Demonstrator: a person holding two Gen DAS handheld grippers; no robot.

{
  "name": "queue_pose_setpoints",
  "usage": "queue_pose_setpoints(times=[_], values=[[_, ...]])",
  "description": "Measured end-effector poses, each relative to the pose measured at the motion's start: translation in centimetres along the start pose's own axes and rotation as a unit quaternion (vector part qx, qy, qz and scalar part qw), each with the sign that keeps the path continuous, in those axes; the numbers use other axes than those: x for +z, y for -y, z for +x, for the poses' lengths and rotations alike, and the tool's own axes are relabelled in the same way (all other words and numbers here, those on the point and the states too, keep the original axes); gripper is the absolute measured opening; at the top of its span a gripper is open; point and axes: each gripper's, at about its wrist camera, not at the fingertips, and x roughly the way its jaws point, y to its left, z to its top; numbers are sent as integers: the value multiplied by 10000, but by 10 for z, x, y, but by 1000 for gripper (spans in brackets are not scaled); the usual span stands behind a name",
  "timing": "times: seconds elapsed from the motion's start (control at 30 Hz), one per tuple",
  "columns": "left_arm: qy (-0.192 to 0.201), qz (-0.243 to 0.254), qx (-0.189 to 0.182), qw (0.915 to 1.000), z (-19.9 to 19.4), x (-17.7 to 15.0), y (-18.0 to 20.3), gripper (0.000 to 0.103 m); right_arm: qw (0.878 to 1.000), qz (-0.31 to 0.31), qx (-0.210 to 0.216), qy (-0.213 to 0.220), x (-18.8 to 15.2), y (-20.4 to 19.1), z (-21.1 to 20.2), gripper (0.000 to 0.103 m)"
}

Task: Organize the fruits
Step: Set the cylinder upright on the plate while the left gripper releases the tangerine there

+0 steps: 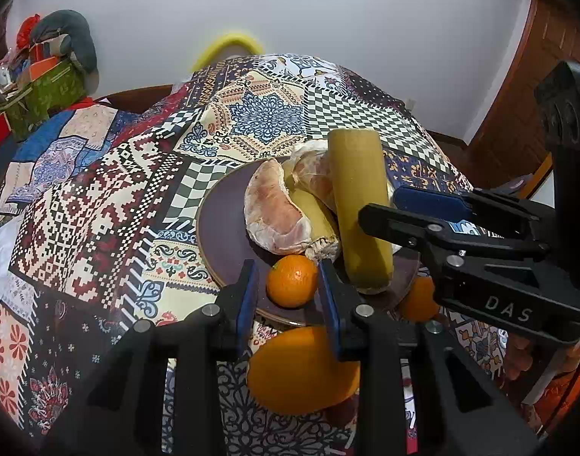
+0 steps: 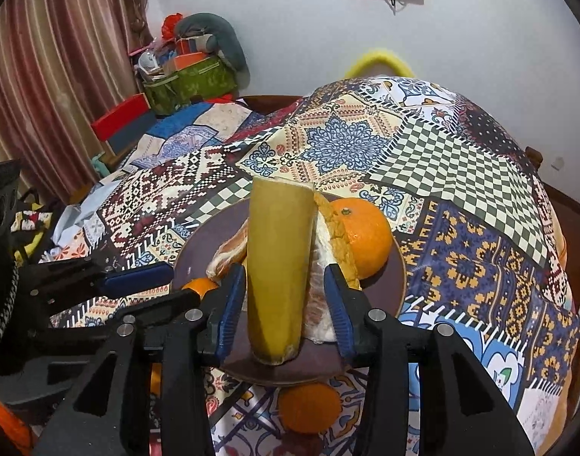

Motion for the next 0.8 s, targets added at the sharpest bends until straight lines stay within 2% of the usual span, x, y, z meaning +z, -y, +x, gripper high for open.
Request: queue_pose_setpoints(times=[0.27,0.43,0.5,0.67,0.8], values=[[67,-53,79,9999,-19,-1,1,31,9999,-17,-113,127,-6,-2,-24,41],[178,-64,158,9997,-40,-4,3,35,9995,16,-194,251,-11,0,-44,45],[219,-65,192,9996,-47,-6,4,40,9993,60,-224,308,-16,2,-53,49],[241,-107,336,9991,-59,-12,6,57,9991,50,-344,255,-31,5,-63,49],[112,-142,351,9992,-59,-21,8,57,9991,29,-390,181,-43,5,-67,49]])
